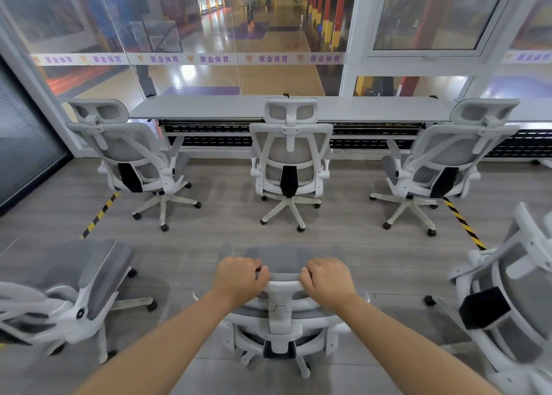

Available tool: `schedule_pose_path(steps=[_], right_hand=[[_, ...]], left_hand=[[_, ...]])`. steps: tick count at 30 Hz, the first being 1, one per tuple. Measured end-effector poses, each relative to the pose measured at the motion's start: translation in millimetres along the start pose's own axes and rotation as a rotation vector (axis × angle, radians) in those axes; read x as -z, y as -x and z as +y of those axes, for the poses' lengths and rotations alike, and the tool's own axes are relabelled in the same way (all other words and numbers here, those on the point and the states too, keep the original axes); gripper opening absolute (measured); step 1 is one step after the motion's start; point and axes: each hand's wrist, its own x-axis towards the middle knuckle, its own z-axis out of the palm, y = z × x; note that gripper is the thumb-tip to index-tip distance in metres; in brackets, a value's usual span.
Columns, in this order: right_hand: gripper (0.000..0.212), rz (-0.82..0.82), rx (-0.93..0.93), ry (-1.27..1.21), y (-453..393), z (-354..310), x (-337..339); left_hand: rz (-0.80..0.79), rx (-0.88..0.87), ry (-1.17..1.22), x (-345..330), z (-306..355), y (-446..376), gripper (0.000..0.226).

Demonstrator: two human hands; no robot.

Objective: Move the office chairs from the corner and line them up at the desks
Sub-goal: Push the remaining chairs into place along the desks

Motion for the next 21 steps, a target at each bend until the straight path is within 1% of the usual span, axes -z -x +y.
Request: schedule_pose_path(steps=[16,21], right_hand=[[0.038,0.001,0.011,0.001,-1.5,1.9,-3.2],[0.039,-0.004,0.012,0.0,-2.7,4.5,-5.5]], left_hand=[[-0.014,-0.005,0.005,-3.7,-2.7,-2.3,0.046],[-0.001,-0.007,-0.006,-4.4,-3.7,-5.1,0.042]])
